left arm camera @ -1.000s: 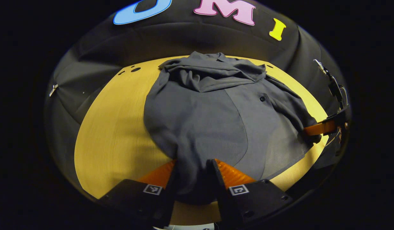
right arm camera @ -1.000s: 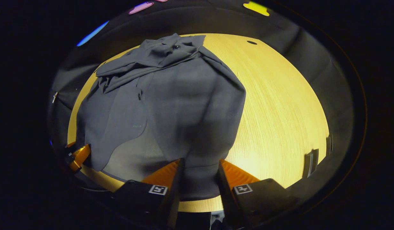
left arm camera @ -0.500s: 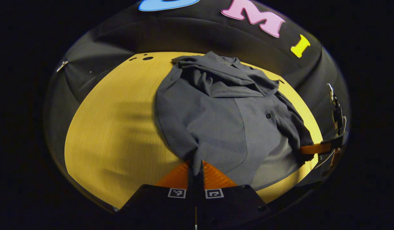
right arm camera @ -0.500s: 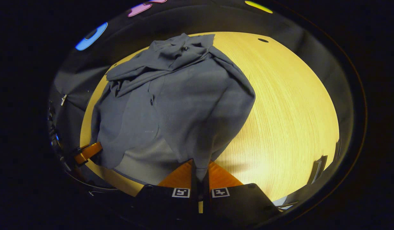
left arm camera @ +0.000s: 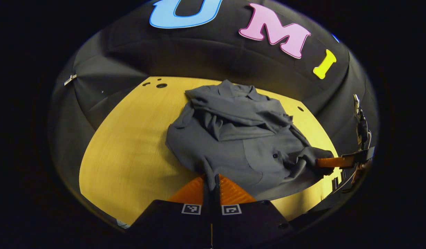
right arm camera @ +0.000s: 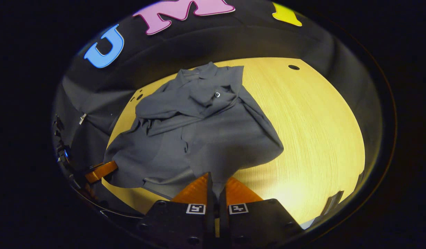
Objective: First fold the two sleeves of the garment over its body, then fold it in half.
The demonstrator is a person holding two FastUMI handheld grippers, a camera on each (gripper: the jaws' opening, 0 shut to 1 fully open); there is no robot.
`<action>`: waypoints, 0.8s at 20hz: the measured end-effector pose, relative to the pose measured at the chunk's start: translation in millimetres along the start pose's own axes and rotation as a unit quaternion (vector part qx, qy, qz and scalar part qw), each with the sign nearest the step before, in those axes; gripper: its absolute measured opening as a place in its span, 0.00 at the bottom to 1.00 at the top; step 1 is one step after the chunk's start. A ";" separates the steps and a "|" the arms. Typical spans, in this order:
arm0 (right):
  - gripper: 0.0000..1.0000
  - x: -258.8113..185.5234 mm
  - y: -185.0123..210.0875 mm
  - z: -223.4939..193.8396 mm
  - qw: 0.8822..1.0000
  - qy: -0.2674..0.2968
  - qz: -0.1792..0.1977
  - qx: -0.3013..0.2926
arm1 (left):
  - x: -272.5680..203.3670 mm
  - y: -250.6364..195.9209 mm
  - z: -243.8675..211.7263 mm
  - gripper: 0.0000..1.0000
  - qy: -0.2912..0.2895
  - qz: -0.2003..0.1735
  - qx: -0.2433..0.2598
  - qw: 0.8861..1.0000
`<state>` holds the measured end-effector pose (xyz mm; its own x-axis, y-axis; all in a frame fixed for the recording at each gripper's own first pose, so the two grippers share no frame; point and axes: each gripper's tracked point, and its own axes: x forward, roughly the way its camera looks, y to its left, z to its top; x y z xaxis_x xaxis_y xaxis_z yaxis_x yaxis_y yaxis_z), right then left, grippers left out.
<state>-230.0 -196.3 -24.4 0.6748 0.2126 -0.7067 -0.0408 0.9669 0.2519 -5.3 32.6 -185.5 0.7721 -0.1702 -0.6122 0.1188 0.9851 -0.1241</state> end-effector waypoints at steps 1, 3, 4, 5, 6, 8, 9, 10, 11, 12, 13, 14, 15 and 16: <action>0.10 -0.7 -0.1 7.4 1.000 -0.007 0.002 0.001 | 0.4 -0.4 7.5 0.07 -0.006 0.000 0.002 1.000; 0.10 -3.5 4.3 20.4 1.000 -0.017 0.004 -0.005 | 0.9 -0.6 21.8 0.07 -0.016 0.001 0.007 1.000; 0.10 -4.6 5.5 26.8 1.000 -0.023 0.005 -0.009 | 0.6 -0.6 30.3 0.07 -0.021 0.000 0.009 1.000; 0.10 -6.9 6.6 35.1 0.999 -0.031 0.005 -0.014 | 0.9 -1.0 37.1 0.07 -0.026 0.001 0.011 1.000; 0.10 -7.5 9.2 44.7 0.999 -0.040 0.006 -0.020 | 1.2 -1.8 45.7 0.07 -0.032 0.000 0.012 0.999; 0.10 -9.3 11.5 66.0 0.998 -0.058 0.007 -0.033 | 2.6 -2.8 65.8 0.07 -0.046 -0.003 0.014 0.999; 0.10 -7.7 11.9 75.9 0.997 -0.066 0.009 -0.037 | 3.5 -4.5 77.7 0.07 -0.054 -0.006 0.013 0.998; 0.10 -6.7 12.9 86.0 0.996 -0.074 0.010 -0.040 | 6.0 -4.9 89.8 0.07 -0.065 -0.008 0.013 0.998; 0.10 -2.2 15.1 95.8 0.996 -0.080 0.011 -0.042 | 10.4 -4.5 103.0 0.07 -0.076 -0.007 0.015 0.997; 0.10 3.0 15.8 108.0 0.995 -0.088 0.012 -0.043 | 15.4 -2.6 114.9 0.07 -0.086 -0.003 0.018 0.996; 0.10 8.2 17.4 116.8 0.994 -0.094 0.014 -0.045 | 21.0 -1.6 125.6 0.07 -0.093 0.001 0.022 0.995; 0.10 13.9 18.6 127.2 0.994 -0.101 0.014 -0.049 | 26.3 -2.2 134.4 0.07 -0.099 0.003 0.025 0.995; 0.10 18.7 19.2 136.2 0.993 -0.105 0.013 -0.057 | 31.9 -4.3 144.5 0.07 -0.106 0.002 0.027 0.994; 0.10 23.7 19.7 146.7 0.992 -0.111 0.011 -0.064 | 36.6 -6.8 153.1 0.07 -0.111 0.000 0.029 0.993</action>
<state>-106.7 -192.9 60.8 0.8180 0.2119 -0.5348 -0.1416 0.9752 0.1698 117.7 23.2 -87.5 0.8901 -0.1681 -0.4236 0.1504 0.9858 -0.0751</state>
